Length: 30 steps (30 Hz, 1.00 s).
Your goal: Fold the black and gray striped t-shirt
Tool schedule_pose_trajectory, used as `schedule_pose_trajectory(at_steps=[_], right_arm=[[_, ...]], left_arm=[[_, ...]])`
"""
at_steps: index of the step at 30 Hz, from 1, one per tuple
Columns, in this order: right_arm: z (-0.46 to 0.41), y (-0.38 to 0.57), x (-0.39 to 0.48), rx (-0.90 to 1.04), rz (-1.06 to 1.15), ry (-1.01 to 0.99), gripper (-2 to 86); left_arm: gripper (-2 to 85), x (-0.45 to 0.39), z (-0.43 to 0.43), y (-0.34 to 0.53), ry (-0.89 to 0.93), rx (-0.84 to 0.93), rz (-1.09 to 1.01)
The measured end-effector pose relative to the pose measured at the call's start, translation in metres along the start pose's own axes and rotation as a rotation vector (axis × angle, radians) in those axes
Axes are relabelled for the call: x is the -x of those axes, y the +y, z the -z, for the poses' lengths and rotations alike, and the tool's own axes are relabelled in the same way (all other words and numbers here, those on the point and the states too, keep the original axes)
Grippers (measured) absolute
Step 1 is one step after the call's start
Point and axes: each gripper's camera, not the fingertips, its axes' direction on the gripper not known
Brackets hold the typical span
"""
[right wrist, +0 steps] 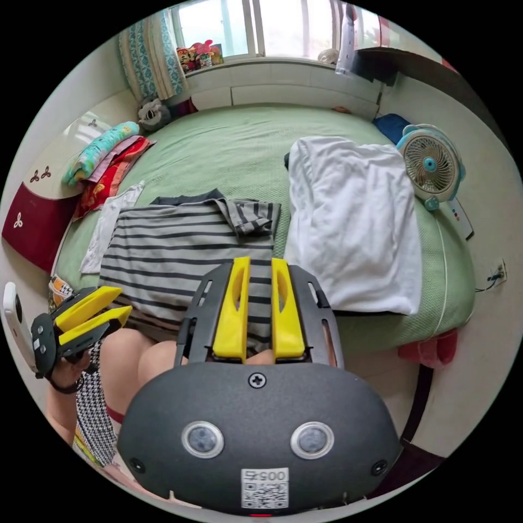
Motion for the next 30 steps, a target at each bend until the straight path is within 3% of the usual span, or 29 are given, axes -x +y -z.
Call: schedule_pose_trajectory(at_steps=[10,15,22,30], right_arm=[[-0.067,-0.041,0.015,0.119,0.006,-0.001,6.3],[-0.091,-0.083,0.003,0.160,-0.034,0.102,8.5],[-0.042,-0.120,-0.040,0.017,-0.182,0.150,7.6],[0.027,-0.057,-0.052,-0.084,-0.022,0.063,7.7]], left_arm=[[10.0,0.003,-0.024,0.012,0.024,0.039,0.046],[10.0,0.009,-0.036,0.009,0.045,0.042,0.066],[10.0,-0.011,-0.056,-0.001,0.103,0.047,0.049],[10.5,-0.093,-0.071,-0.012,0.199,0.053,-0.064]])
